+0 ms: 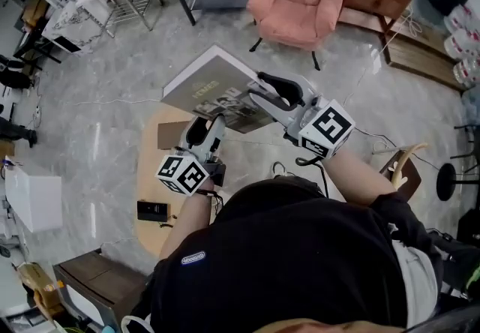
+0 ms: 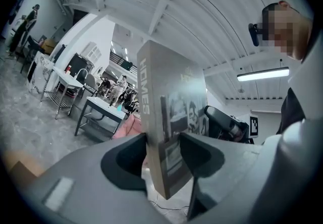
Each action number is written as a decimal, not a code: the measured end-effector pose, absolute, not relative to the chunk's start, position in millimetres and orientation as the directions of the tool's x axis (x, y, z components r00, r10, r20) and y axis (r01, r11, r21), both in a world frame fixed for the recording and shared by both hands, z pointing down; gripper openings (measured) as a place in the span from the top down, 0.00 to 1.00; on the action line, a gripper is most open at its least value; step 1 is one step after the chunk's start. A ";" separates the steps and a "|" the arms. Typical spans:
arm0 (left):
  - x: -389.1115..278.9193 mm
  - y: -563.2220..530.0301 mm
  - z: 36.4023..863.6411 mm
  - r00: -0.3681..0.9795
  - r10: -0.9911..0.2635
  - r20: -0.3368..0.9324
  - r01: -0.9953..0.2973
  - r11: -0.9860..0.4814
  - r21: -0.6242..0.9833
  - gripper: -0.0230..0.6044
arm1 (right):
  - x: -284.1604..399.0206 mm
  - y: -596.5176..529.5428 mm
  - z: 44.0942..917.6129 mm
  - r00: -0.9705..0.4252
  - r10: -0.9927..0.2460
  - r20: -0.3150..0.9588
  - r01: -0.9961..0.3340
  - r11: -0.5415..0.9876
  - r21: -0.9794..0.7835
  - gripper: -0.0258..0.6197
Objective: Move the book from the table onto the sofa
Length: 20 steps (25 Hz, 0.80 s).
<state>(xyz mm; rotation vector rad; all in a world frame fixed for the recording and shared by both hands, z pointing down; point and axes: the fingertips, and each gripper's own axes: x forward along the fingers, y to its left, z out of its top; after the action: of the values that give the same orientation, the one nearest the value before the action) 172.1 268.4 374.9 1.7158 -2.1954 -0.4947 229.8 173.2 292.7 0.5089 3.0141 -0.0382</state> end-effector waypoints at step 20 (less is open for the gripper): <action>179.1 77.8 380.4 0.074 -0.995 0.062 -0.897 -0.039 0.441 0.62 | 265.4 -1.1 304.4 -0.993 0.029 -0.116 0.037 0.997 -0.072 0.68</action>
<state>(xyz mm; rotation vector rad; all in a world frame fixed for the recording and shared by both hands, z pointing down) 179.1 77.8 380.4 1.9948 -1.8794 -0.3717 265.4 -1.1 304.4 0.0499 3.0237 -0.1122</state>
